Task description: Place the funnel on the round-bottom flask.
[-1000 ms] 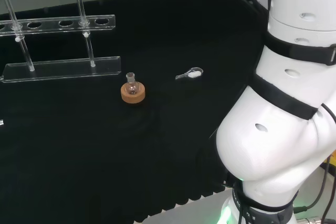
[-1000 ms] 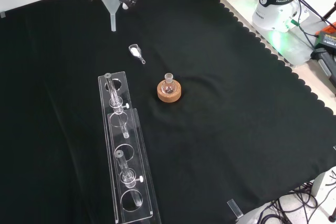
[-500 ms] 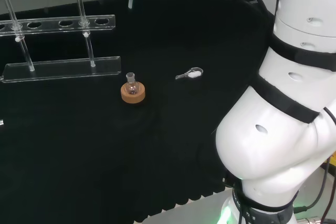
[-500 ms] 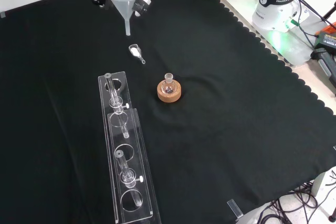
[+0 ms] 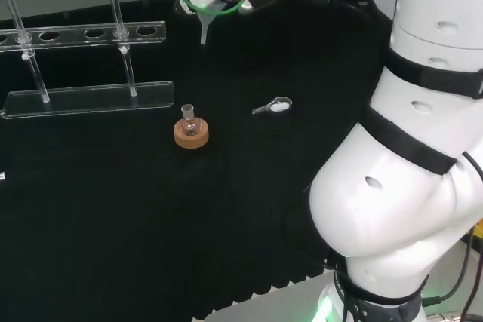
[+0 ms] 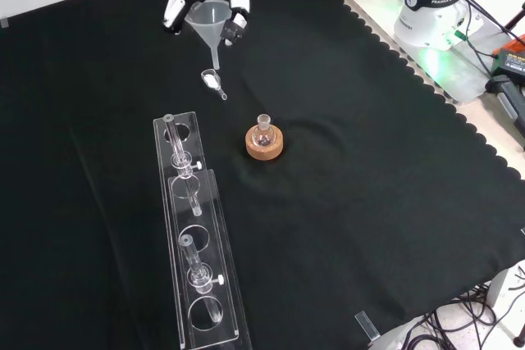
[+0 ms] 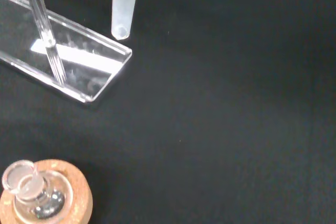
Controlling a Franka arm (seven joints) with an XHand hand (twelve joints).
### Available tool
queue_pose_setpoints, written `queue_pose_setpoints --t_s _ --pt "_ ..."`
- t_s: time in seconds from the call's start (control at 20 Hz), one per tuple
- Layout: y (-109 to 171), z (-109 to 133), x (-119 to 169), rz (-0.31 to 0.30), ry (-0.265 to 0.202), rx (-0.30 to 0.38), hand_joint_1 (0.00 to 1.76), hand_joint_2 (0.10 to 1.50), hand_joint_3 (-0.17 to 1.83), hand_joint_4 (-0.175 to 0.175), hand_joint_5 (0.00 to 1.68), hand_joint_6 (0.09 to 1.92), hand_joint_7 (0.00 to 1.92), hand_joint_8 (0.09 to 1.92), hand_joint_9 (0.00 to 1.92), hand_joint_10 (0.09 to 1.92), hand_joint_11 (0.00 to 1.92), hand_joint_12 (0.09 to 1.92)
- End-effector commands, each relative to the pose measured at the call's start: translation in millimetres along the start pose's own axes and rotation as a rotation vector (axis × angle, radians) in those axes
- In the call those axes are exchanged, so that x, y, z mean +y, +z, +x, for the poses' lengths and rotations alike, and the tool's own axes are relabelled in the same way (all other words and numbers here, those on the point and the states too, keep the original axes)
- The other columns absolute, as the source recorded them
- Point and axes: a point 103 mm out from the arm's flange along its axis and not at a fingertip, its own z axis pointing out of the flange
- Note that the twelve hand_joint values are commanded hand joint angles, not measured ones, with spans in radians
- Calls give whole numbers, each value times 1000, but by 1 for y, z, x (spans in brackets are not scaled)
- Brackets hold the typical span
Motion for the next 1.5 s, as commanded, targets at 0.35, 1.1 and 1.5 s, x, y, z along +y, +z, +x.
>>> queue_pose_setpoints --t_s 0.35,1.1,1.5 --pt "25 21 13 137 -29 5 681 923 779 -175 679 1920 1212 1920 1427 1719 1609 1143" --pt "51 67 -17 155 -87 49 788 885 1052 137 670 1920 1239 1920 1442 1726 1616 1184" --pt "68 93 -16 157 -109 38 798 870 1081 141 682 1920 1249 1920 1449 1734 1618 1206"
